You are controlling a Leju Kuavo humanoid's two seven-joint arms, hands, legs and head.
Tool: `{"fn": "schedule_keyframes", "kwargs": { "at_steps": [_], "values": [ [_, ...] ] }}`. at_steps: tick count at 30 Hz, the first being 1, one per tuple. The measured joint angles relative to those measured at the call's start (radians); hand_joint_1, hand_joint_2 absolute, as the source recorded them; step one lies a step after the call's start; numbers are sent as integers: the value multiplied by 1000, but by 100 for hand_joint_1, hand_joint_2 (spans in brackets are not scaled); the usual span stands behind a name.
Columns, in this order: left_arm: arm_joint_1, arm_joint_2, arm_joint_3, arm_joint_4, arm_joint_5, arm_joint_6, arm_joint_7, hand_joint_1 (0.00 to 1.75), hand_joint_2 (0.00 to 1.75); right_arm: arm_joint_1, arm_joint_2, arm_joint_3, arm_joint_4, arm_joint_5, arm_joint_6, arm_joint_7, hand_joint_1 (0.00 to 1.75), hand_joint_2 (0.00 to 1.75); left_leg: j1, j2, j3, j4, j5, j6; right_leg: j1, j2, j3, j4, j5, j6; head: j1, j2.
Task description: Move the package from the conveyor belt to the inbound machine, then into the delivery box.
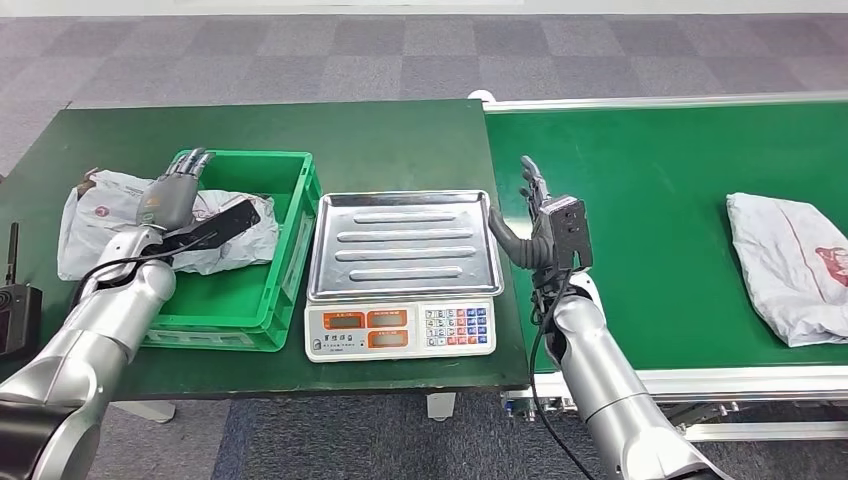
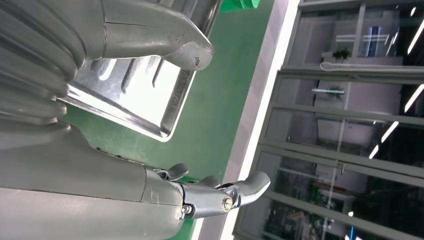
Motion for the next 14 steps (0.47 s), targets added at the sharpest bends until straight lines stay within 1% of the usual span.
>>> {"fn": "schedule_keyframes", "kwargs": {
  "at_steps": [2,4,8,10,11,13,14],
  "values": [
    [8,-23,24,-32,59,-43,-31,0,175,-4,5,0,1,14,-10,2,0,175,0,0,0,0,0,0,0,0,0,0,0,0,0,0],
    [21,-53,44,-75,133,-108,-46,0,175,-11,13,0,6,28,-18,6,0,175,0,0,0,0,0,0,0,-1,0,0,0,0,0,0],
    [58,-128,80,-171,380,-325,-66,0,175,-30,32,8,22,50,-17,19,0,175,-1,-1,0,0,0,0,0,-1,0,0,0,0,0,0],
    [78,-172,94,-208,503,-404,-60,0,175,-40,44,14,32,49,-7,27,0,175,-1,-1,0,0,0,0,-1,-1,0,0,0,0,0,0],
    [86,-194,98,-220,560,-429,-56,0,175,-44,50,16,37,46,-2,31,0,175,-2,-2,0,0,0,0,-1,-1,0,0,0,0,0,0],
    [99,-244,102,-234,653,-447,-51,0,175,-46,63,21,45,32,8,36,0,175,-2,-2,0,0,0,0,-1,-1,0,0,0,0,0,0],
    [102,-255,102,-236,674,-448,-51,0,175,-46,66,22,47,27,11,37,0,175,-2,-3,0,0,0,0,-1,-1,0,0,0,0,0,0]
  ]
}}
